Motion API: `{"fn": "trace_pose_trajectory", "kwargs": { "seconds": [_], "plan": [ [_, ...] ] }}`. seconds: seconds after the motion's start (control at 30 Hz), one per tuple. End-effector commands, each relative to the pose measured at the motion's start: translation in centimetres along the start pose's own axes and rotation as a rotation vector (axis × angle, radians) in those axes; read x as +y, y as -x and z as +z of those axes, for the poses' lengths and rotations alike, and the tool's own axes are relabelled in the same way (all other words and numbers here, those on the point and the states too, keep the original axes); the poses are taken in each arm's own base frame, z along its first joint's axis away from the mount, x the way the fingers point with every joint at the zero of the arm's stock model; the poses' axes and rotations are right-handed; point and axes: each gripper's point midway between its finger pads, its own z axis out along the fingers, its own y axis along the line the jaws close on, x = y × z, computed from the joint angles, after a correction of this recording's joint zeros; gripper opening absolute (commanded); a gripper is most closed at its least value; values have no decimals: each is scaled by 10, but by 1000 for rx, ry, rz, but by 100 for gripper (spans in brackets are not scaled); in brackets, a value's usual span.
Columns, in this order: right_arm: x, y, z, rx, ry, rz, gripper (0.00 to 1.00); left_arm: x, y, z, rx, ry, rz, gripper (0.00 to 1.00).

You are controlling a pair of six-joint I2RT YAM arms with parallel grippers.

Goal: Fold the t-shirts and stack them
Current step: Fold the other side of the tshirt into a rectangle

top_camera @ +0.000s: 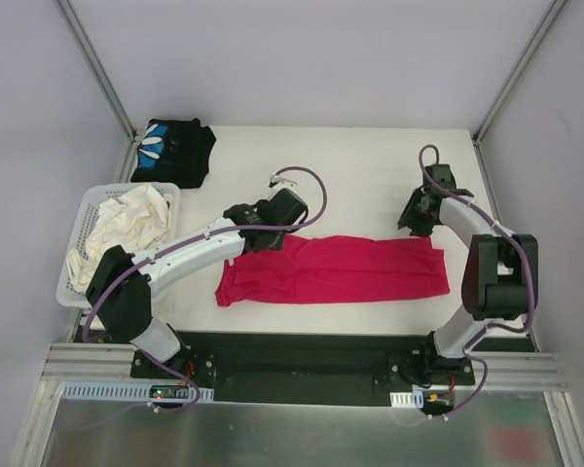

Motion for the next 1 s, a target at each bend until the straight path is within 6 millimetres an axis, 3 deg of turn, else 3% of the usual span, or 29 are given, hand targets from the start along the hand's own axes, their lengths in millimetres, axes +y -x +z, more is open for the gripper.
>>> {"fn": "trace_pose_trajectory", "kwargs": {
  "seconds": [0.0, 0.23, 0.53, 0.63, 0.97],
  "plan": [
    [3, 3, -37, -41, 30, 3, 42, 2, 14, -5, -56, 1, -23, 31],
    [-5, -14, -50, -40, 31, 5, 43, 4, 22, -11, -88, -6, -21, 31],
    [-11, -31, -28, 15, 4, 15, 43, 14, 38, -23, -148, 11, -23, 31],
    [-6, -39, -21, 46, 35, 32, 43, 16, 39, -25, -151, 12, -21, 31],
    [12, -38, -10, 63, 64, 37, 43, 21, 50, -36, -189, 10, -24, 31]
  ]
}}
